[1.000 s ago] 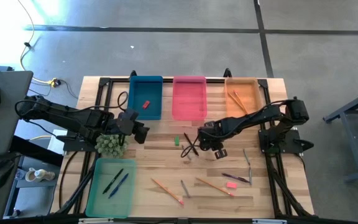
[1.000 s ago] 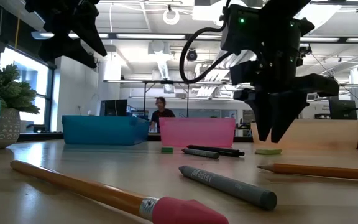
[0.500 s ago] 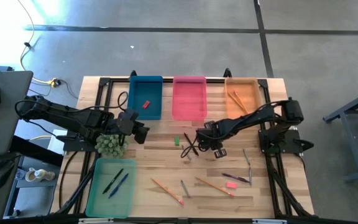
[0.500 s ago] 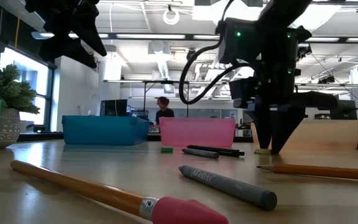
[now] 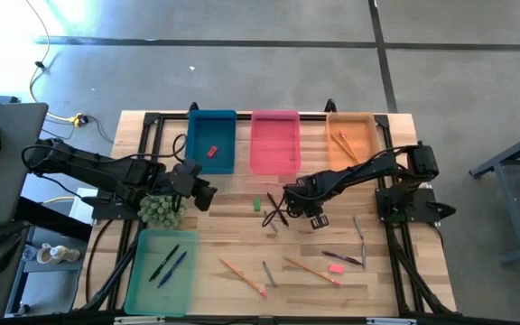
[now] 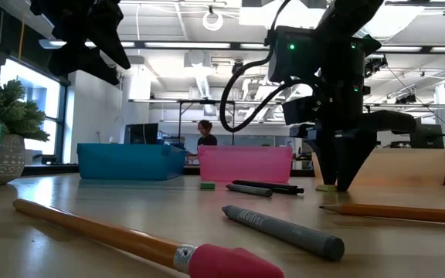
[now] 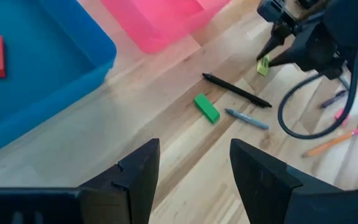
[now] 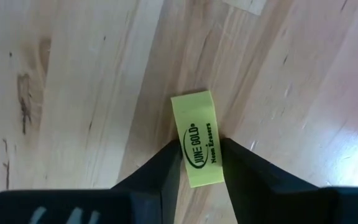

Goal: Sort crayons/erasers/pens/pencils in bins
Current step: Put the light green eraser into the transparent blue bin

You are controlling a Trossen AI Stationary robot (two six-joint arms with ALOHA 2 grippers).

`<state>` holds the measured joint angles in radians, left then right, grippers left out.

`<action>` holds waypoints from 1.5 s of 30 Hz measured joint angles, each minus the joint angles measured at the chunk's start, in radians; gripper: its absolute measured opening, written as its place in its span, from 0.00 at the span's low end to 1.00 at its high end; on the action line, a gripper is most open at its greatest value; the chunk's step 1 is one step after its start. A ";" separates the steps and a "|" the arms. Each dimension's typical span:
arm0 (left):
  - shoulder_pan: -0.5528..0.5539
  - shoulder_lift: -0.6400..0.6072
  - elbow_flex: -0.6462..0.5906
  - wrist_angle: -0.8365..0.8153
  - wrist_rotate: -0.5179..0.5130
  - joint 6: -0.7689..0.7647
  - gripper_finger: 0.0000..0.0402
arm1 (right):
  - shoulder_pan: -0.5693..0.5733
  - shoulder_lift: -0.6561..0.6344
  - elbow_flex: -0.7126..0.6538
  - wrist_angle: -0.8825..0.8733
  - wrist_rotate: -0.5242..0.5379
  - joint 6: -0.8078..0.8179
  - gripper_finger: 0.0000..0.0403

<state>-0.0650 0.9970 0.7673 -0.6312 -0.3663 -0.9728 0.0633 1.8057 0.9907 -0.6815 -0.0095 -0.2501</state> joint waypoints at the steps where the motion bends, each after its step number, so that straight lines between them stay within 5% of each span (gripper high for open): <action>1: 0.000 0.000 0.000 0.000 0.009 0.000 0.46 | 0.000 0.000 0.000 0.000 0.000 0.010 0.24; 13: -0.001 0.000 0.000 0.000 0.210 -0.001 0.46 | 0.002 0.003 0.021 -0.030 -0.002 0.096 0.15; 28: -0.001 0.000 0.000 0.000 0.268 -0.071 0.60 | 0.012 0.009 0.086 -0.064 -0.105 0.207 0.16; 45: -0.001 0.000 0.000 0.002 0.302 -0.210 0.59 | 0.091 0.005 0.195 -0.082 -0.103 0.337 0.16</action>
<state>-0.0662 0.9970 0.7670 -0.6288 -0.0647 -1.1829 0.1539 1.8103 1.1856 -0.7631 -0.1121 0.0867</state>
